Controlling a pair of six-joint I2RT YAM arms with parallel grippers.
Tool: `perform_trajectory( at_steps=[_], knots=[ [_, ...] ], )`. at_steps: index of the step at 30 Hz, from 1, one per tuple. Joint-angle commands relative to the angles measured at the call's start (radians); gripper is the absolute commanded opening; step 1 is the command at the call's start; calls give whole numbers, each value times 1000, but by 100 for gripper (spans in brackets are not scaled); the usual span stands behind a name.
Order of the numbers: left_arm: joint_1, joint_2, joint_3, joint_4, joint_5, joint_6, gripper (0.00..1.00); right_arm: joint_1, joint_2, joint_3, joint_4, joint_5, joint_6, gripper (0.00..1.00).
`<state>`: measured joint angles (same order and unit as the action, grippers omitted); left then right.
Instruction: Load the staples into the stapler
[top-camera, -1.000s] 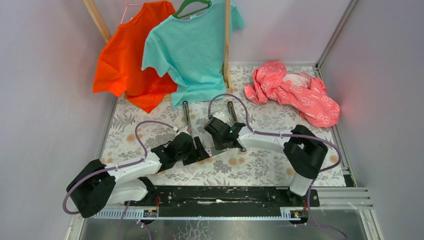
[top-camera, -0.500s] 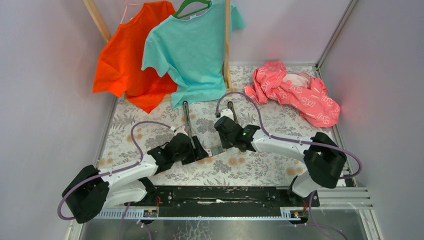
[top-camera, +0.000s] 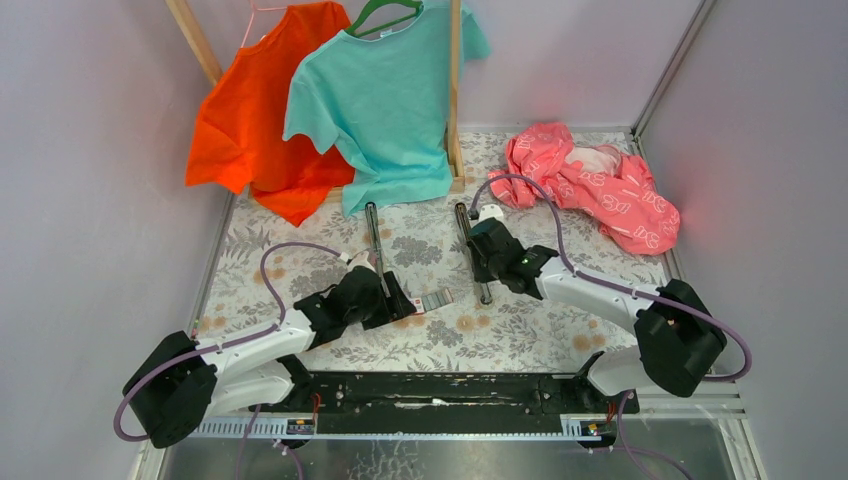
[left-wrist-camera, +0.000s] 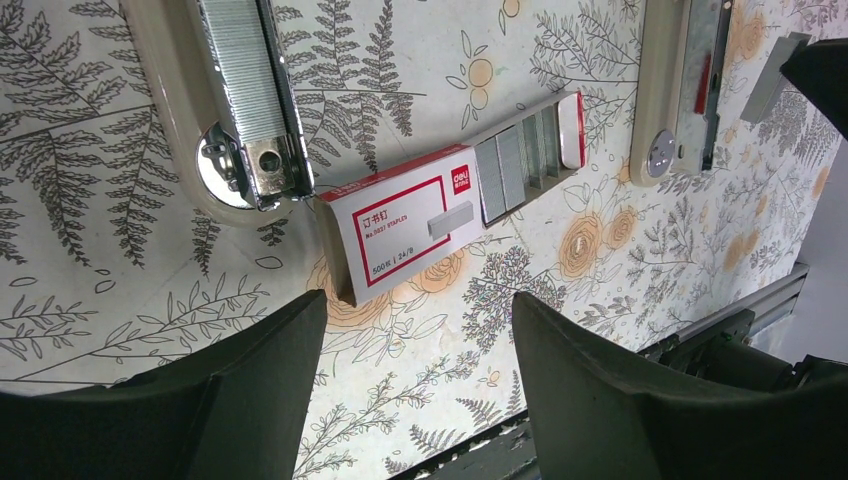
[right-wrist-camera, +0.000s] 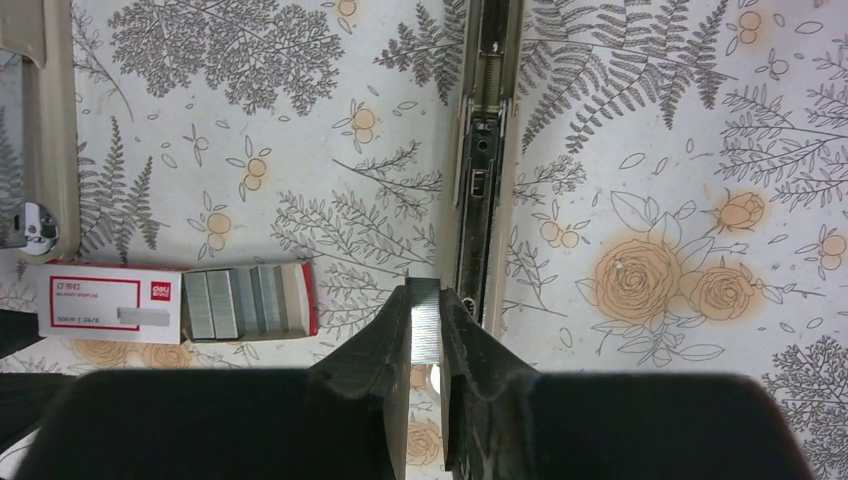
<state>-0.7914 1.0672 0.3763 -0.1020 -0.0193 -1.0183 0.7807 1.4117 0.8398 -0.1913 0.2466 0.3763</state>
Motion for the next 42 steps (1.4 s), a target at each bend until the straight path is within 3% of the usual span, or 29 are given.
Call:
perform_trajectory(
  at_steps=[1,42],
  knots=[
    [-3,-11,2,-4,-28,-2,76,-30,-27,-15,67,-9,-45,15],
    [-3,3,1,2,-22,-6,76,-83,71,-59,155,-43,-78,14]
  ],
)
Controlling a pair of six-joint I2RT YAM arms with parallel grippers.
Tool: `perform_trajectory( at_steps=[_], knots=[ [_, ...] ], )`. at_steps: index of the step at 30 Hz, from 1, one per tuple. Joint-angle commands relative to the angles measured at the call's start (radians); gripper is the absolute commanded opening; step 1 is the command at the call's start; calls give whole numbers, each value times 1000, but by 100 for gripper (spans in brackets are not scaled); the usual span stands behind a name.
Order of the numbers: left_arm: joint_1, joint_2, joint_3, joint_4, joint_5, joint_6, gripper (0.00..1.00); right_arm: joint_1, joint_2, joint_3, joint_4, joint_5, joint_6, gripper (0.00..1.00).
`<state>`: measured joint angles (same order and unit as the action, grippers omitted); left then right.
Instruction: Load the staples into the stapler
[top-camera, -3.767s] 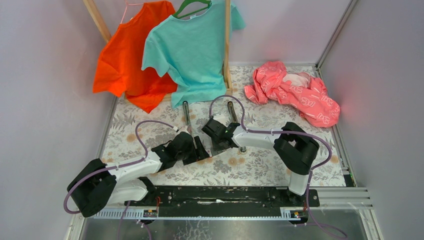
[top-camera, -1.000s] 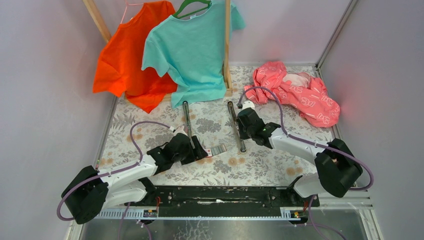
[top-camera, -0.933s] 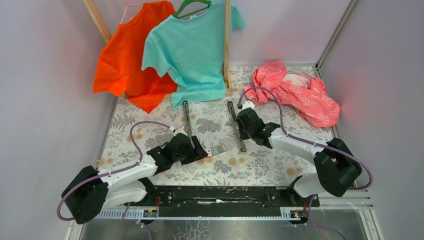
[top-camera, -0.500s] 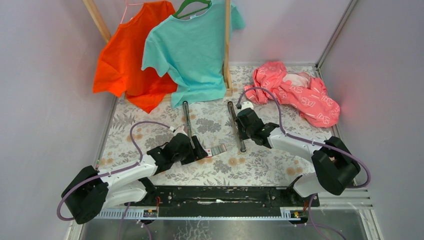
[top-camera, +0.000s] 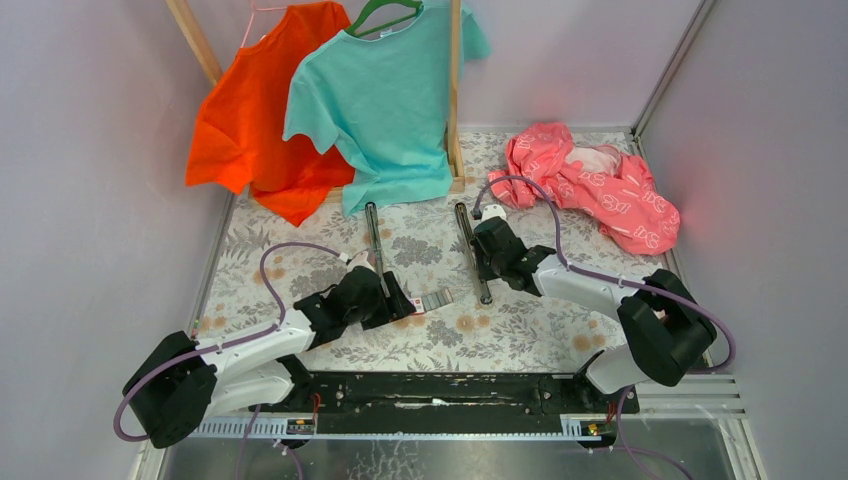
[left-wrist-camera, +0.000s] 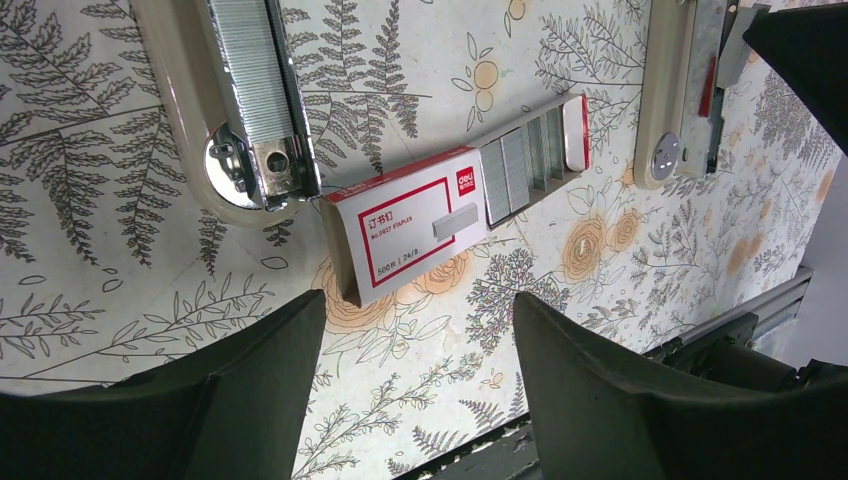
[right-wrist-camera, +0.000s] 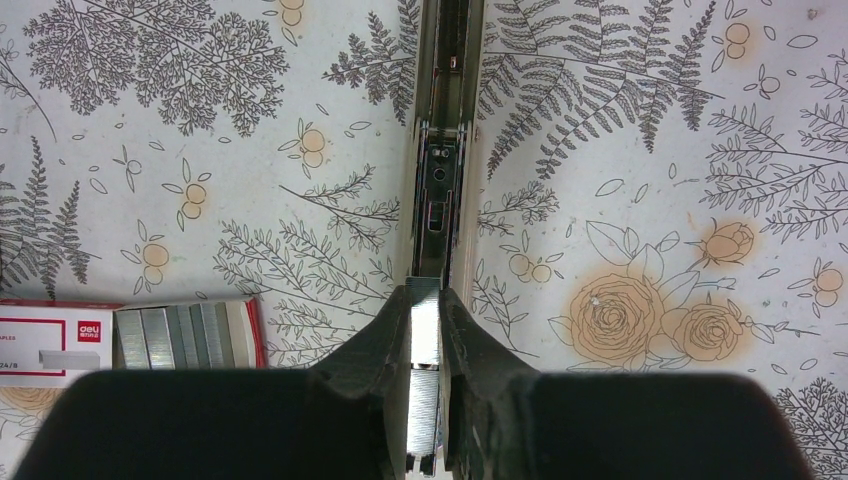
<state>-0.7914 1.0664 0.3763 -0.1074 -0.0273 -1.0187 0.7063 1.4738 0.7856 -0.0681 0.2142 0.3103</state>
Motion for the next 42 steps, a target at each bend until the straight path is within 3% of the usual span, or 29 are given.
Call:
perform_trajectory(
  at_steps=[1,17,25,42],
  knots=[
    [-3,5,0,8,-15,-6,76,-8,10,-5,31,-14,-12,14],
    [-5,9,-1,12,-11,-8,76,-10,1,-47,43,-19,4,15],
    [-4,12,3,12,-10,-8,76,-10,-27,-44,28,-26,4,27],
    [-3,8,1,20,-17,-16,76,47,-60,89,-130,-154,65,35]
  ],
)
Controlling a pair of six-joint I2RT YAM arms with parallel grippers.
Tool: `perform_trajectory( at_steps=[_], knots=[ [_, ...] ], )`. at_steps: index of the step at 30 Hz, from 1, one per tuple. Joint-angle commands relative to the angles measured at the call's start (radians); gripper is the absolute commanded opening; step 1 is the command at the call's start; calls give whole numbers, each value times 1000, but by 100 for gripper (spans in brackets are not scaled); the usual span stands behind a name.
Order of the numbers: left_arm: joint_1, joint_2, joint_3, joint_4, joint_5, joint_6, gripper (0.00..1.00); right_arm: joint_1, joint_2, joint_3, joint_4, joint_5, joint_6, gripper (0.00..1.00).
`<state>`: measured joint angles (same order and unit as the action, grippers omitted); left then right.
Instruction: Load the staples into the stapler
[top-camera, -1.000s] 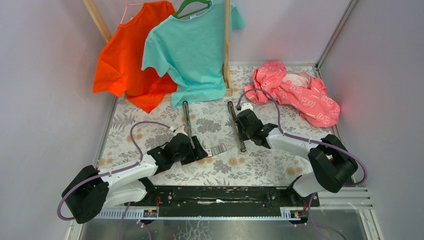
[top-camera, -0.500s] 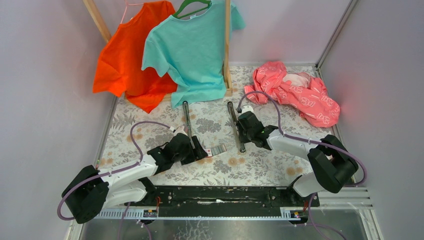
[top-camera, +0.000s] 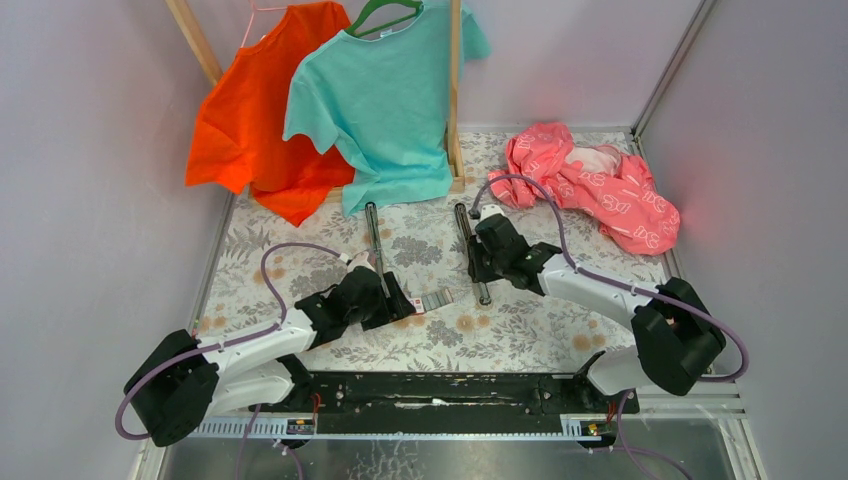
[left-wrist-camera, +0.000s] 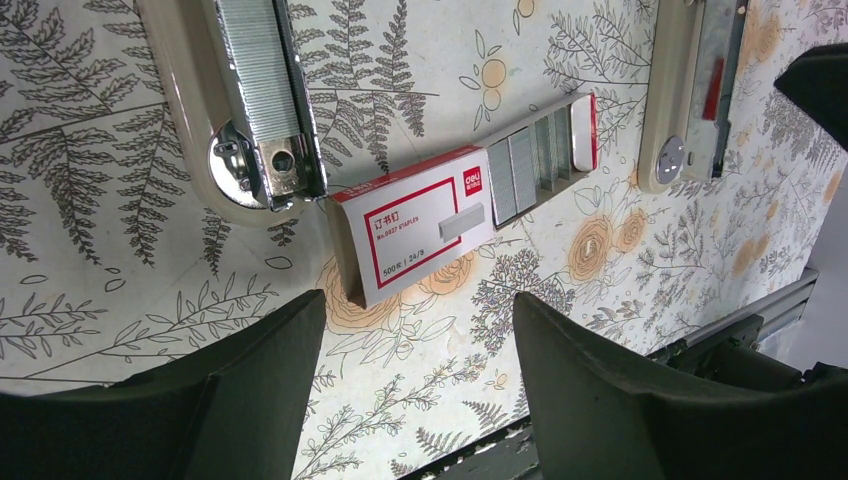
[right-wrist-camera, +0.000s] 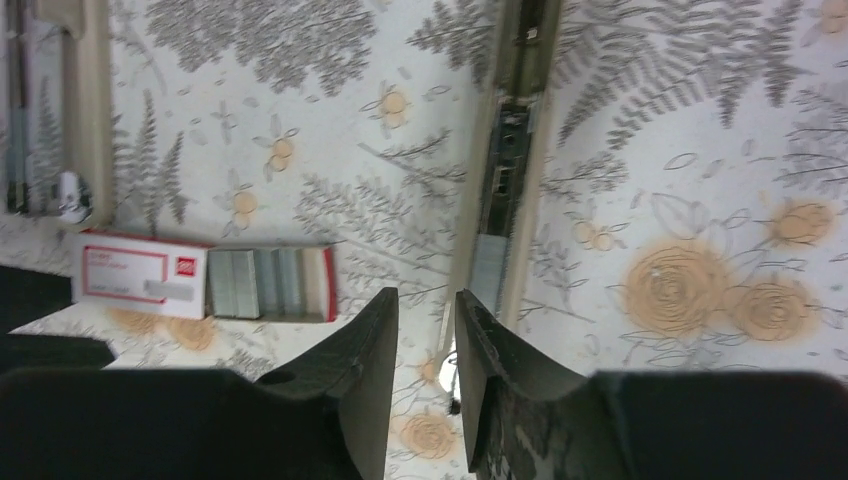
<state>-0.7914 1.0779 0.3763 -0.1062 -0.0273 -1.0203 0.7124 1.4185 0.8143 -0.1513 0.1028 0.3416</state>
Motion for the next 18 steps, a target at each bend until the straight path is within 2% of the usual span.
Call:
perform_trajectory(
  at_steps=[1,7,18],
  knots=[
    [-3,-5,-1,18,-19,-16,76,61,8,73,-57,-44,36,36],
    [-4,-13,-8,7,-29,-29,76,152,99,140,-94,-38,52,39],
    [-2,-12,-18,5,-34,-38,75,205,228,210,-101,-52,61,32]
  ],
)
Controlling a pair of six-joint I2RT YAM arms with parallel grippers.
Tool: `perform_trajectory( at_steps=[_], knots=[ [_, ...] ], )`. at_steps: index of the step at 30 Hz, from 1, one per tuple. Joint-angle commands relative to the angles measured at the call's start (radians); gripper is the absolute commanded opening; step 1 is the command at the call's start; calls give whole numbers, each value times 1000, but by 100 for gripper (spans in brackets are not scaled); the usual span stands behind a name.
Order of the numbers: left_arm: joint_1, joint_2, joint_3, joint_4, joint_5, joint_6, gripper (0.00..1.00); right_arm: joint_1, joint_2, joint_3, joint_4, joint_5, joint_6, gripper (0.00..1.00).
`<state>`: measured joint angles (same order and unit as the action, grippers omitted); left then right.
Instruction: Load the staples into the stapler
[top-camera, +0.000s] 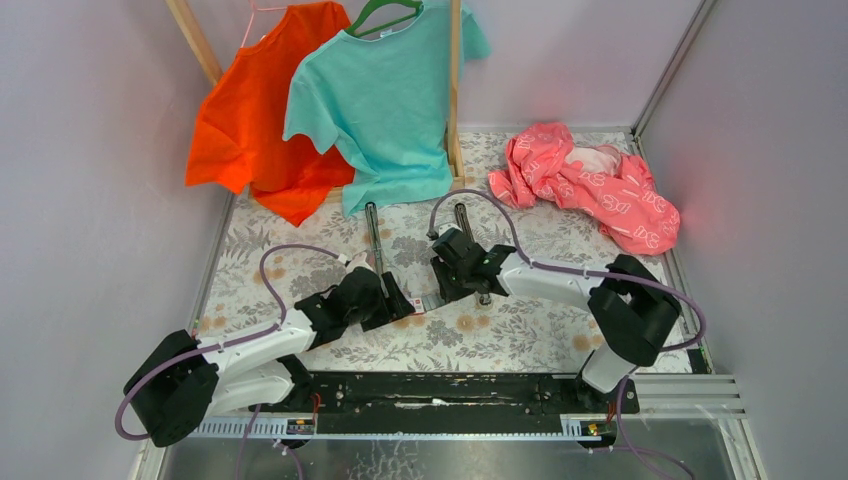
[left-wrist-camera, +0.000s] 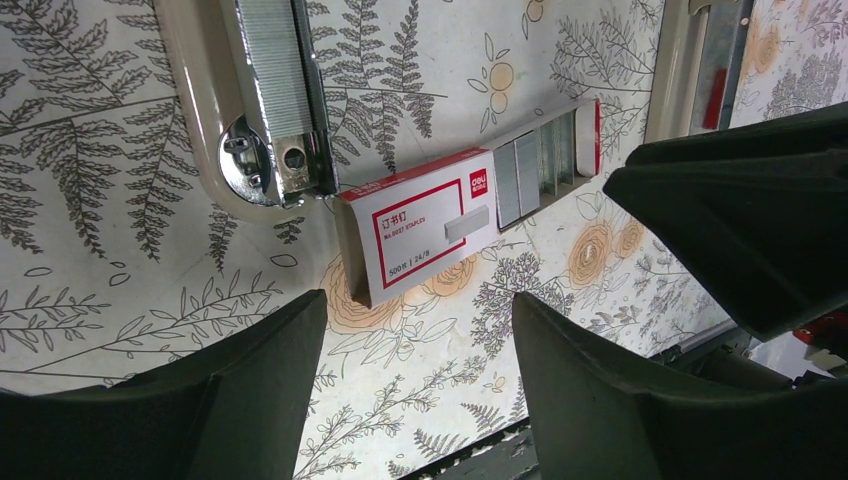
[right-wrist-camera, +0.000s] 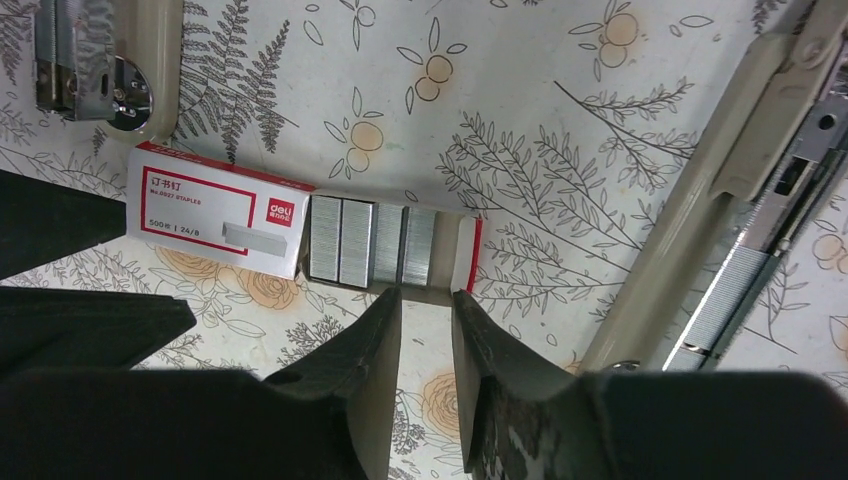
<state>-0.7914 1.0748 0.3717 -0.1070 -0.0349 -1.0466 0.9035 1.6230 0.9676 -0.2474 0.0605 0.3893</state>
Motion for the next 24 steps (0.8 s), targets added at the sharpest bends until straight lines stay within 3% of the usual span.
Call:
perform_trajectory(
  at_steps=[1,24],
  knots=[
    [-2,-7,-14,6,-26,-12,75,18,29,59,-4,-13,14,32],
    [0,26,-19,2,-28,-35,66,78,137,125,0,39,57,37]
  ],
)
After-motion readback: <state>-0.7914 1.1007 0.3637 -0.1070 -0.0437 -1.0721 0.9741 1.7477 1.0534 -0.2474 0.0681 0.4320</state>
